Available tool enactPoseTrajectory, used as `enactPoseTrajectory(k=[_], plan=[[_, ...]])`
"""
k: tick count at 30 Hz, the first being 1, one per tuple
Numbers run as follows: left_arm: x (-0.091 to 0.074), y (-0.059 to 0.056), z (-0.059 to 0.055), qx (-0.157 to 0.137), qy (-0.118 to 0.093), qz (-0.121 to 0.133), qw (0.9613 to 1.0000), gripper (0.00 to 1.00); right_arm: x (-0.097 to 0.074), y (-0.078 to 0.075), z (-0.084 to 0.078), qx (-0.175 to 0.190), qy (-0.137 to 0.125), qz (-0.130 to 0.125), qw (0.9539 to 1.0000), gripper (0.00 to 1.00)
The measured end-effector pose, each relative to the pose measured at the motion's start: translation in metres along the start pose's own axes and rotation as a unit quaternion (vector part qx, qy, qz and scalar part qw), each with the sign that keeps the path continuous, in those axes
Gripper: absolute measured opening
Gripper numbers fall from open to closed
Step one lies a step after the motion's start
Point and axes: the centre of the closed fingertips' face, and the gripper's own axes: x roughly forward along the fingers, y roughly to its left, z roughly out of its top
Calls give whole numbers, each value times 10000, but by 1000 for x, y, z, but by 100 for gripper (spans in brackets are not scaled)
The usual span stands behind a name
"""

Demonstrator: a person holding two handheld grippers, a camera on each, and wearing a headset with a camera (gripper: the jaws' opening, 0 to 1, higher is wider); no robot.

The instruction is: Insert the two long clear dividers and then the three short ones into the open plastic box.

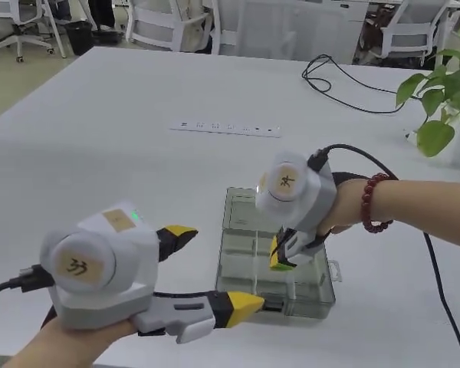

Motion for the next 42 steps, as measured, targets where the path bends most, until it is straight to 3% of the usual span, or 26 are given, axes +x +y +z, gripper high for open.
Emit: enactPoseTrajectory(k=[13, 28, 42], plan=[[-3, 0, 1, 10, -18, 45, 10000, 78, 0, 1, 0, -9, -10, -19, 10000, 4], [-5, 0, 1, -30, -20, 108, 9999, 84, -13, 6, 6, 322, -367, -73, 9988, 23], [-2, 2, 5, 29, -90, 186, 9998, 89, -35, 11, -18, 462, -587, -187, 9970, 34]])
